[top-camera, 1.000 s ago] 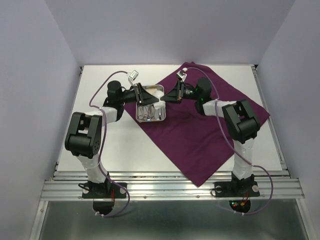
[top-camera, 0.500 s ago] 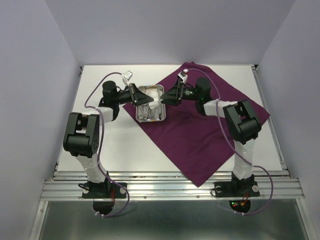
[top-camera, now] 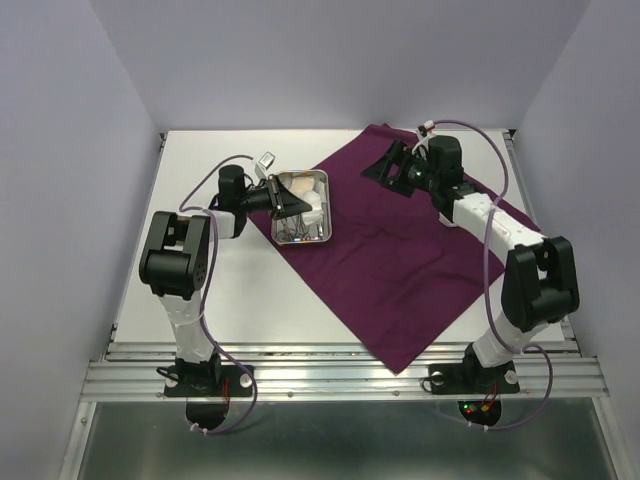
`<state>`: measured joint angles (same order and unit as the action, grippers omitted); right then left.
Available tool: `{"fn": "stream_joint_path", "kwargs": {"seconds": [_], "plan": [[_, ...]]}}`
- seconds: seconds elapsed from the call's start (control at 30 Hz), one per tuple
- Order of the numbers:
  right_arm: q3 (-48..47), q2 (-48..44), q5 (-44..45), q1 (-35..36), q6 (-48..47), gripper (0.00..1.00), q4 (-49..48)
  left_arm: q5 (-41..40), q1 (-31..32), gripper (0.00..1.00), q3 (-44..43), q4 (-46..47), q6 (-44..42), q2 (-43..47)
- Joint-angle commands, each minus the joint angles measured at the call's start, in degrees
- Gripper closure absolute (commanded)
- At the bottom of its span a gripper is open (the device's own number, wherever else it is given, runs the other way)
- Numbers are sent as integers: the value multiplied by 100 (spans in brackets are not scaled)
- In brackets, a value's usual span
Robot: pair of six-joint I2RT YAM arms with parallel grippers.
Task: Prepare the surgical pack
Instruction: Place the medical item in the container.
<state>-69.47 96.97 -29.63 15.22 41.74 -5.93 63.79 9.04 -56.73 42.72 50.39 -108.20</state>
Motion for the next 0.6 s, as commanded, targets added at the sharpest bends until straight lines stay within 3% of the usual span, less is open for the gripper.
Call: {"fn": "stream_joint_path", "kwargs": {"seconds": [0.0, 0.57], "plan": [[-110, -599, 1292, -2, -930, 13, 1331, -68, 98, 100, -374, -343, -416, -157], [250, -1162, 1697, -55, -1185, 13, 1709, -297, 256, 100, -865, -879, -767, -816]]}}
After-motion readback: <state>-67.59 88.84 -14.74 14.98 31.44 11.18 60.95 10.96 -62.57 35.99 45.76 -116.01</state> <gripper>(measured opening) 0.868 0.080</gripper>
